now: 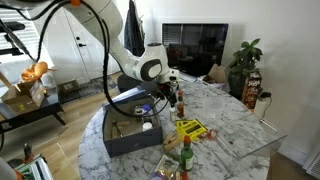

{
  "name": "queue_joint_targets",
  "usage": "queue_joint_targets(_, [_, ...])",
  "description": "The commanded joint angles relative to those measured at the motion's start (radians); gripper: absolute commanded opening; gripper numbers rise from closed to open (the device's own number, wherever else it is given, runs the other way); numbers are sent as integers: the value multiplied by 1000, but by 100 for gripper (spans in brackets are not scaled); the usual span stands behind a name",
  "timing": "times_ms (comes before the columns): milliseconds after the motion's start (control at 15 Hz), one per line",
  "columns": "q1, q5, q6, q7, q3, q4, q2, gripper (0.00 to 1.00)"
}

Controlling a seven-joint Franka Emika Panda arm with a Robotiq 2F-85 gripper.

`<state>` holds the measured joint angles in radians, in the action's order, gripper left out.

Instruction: Move the white bottle into the blue box

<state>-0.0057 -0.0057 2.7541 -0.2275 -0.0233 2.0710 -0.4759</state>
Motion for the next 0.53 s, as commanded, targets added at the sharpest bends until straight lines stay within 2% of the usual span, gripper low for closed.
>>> queue_joint_targets(0, [33,16,-27,-39,-39,-80,-83,100])
queue_joint_targets(133, [31,23,-24,-38,-37,-105,-114,100])
queue_joint_targets(267, [37,21,-29,-45,-43,-131,-142,95])
queue_joint_targets(333, [40,20,-31,-48,-47,-139,-153,89])
queue_joint_targets(400, [45,19,-37,-56,-53,-147,-160,70])
queue_joint_targets(467, [48,19,-41,-61,-57,-153,-167,60])
